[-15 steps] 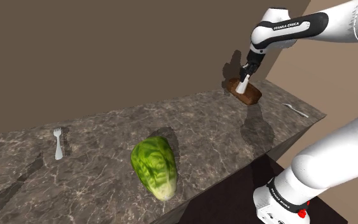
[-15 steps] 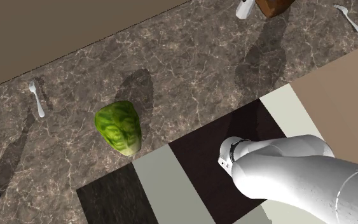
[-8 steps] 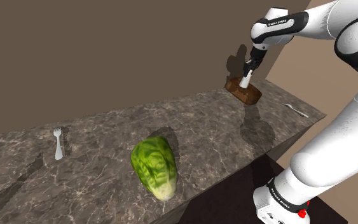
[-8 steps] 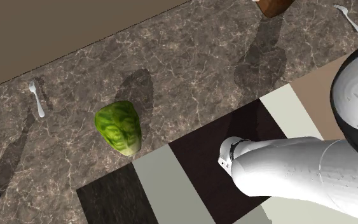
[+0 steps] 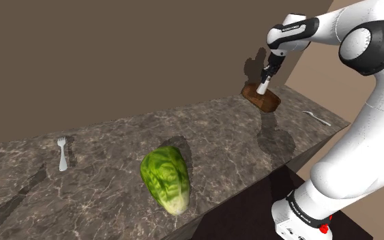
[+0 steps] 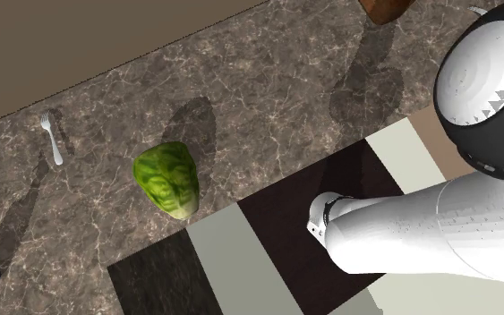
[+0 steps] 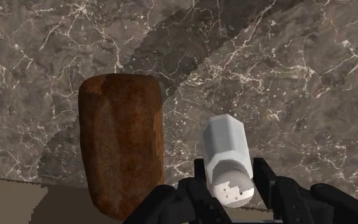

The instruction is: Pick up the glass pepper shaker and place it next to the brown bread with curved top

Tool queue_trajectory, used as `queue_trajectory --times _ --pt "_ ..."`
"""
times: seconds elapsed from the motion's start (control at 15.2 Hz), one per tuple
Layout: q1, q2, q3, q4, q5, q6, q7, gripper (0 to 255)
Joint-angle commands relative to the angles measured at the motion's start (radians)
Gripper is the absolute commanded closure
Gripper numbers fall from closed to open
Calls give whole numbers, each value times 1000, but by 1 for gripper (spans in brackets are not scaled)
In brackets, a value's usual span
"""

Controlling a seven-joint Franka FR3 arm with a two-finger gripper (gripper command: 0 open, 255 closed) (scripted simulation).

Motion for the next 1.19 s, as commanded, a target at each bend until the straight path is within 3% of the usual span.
queue_trajectory --times 0.0,1.12 --pt "0 6 1 -22 2 28 0 255" --pt "-10 98 12 -135 33 230 -10 255"
